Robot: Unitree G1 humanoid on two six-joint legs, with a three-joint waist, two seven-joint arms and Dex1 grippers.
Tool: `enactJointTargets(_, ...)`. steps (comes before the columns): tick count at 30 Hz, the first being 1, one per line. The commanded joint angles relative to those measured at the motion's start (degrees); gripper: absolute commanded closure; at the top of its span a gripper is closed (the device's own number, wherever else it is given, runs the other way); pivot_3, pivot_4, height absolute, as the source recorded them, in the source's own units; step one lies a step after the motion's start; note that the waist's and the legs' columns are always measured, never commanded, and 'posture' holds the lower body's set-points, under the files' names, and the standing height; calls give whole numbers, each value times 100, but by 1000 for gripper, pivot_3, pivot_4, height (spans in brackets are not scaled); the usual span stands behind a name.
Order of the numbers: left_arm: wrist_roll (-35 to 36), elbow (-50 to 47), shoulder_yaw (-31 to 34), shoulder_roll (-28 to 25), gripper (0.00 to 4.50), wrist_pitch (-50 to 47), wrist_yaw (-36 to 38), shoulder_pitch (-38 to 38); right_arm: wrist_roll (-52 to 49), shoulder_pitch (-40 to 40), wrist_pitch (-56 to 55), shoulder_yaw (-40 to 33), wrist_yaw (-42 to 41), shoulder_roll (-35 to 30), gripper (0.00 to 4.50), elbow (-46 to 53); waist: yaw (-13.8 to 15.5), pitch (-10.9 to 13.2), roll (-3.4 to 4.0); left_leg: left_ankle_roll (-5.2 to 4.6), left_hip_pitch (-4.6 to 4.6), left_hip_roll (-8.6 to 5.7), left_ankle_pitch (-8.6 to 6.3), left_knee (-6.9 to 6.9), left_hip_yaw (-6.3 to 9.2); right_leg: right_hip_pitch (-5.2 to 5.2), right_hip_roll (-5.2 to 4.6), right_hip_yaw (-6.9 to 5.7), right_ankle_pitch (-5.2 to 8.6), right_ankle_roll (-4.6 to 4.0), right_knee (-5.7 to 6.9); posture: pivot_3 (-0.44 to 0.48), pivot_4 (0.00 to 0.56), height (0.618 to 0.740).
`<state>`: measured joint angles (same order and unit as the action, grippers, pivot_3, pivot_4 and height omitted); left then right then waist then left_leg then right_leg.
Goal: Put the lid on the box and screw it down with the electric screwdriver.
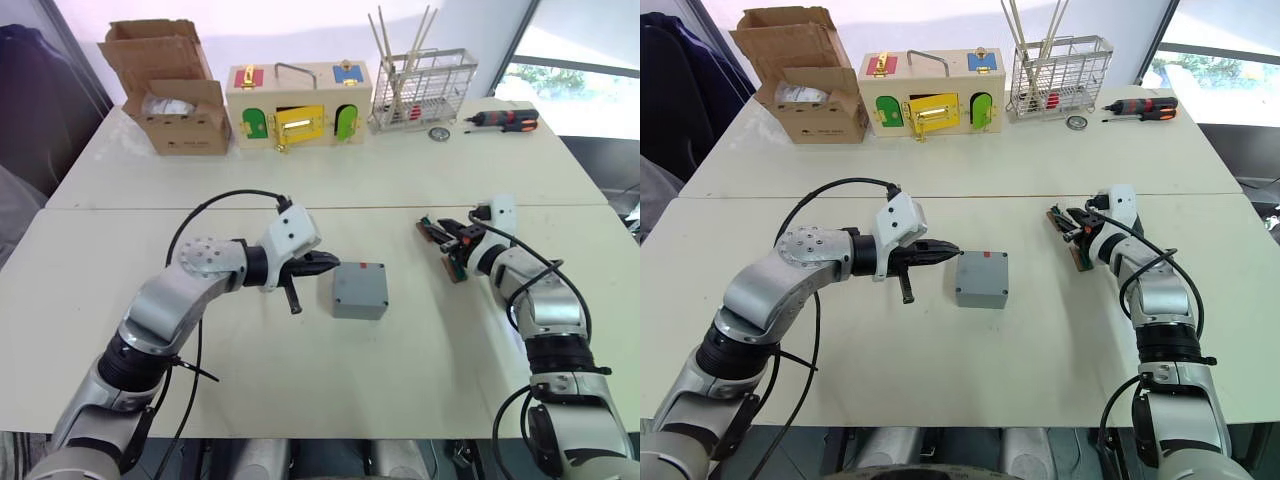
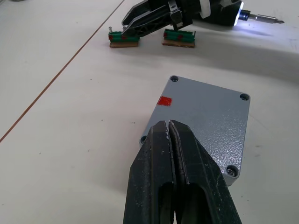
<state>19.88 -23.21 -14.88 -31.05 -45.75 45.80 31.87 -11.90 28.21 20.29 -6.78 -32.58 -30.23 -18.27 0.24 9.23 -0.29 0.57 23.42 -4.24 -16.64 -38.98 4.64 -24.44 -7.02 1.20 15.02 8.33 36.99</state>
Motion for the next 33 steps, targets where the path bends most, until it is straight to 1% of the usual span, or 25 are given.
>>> enactJointTargets(1, -30, -109, 21, 3, 4500, 101, -36, 90, 15, 167, -161, -24, 6, 35, 3019, 52, 0, 0, 0, 0, 0, 0, 0, 0, 0, 0, 0, 0, 0, 0, 0, 0, 150, 730)
enactJointTargets(2, -31, -110, 22, 4, 4500, 101, -38, 90, 18, 170, -167, -25, 9, 38, 3019, 46, 0, 0, 0, 0, 0, 0, 0, 0, 0, 0, 0, 0, 0, 0, 0, 0, 150, 730)
enactJointTargets(5, -40, -107, 13, 11, 4500, 101, -43, 94, 34, 194, -220, -34, 13, 59, 3929, -8, -2, 0, 0, 0, 0, 0, 0, 0, 0, 0, 0, 0, 0, 0, 0, 0, 150, 730)
enactJointTargets(6, -52, -100, 0, 10, 4500, 110, -44, 92, 39, 211, -242, -32, 17, 73, 4352, -36, -3, 0, 0, 0, 0, 0, 0, 0, 0, 0, 0, 0, 0, 0, 0, 0, 150, 730)
enactJointTargets(7, -65, -93, -13, 8, 4500, 121, -44, 88, 45, 231, -260, -27, 20, 87, 4472, -70, -3, 0, 0, 0, 0, 0, 0, 0, 0, 0, 0, 0, 0, 0, 0, 0, 150, 730)
enactJointTargets(15, -84, -118, -19, 13, 4500, 108, -49, 57, 61, 275, -286, -27, 4, 128, 4472, -151, -3, 0, 0, 0, 0, 0, 0, 1, 1, 0, 0, 0, 0, 0, 0, 0, 150, 730)
enactJointTargets(23, -50, -167, 10, 2, 4500, 74, -61, 23, -373, 176, 169, -392, 87, 135, 4472, 517, -4, 0, 0, 0, 0, 0, 0, 1, 1, 0, 0, 0, 0, 0, 0, 0, 150, 730)
enactJointTargets(26, -37, -176, 18, -6, 4500, 78, -53, 14, -460, 82, 148, -455, 56, 107, 4472, 898, -1, 0, 0, 0, 0, 0, 0, 1, 2, 0, 0, 0, 0, 0, 0, 0, 150, 730)
enactJointTargets(29, -2, -120, 69, 4, 4500, 114, -23, 38, -681, 7, 342, -540, -23, 25, 4472, 1604, -3, 0, 1, 0, 0, 0, 0, 1, 2, 0, 0, 0, 0, 0, 0, 0, 150, 730)
enactJointTargets(33, 395, -205, 419, 17, 4500, -236, 2, 40, -1245, -301, 906, -430, -679, -372, 4472, 2728, 17, 1, 2, 0, 0, 0, 0, 1, 3, 0, 0, -1, 0, 0, 0, 0, 150, 730)
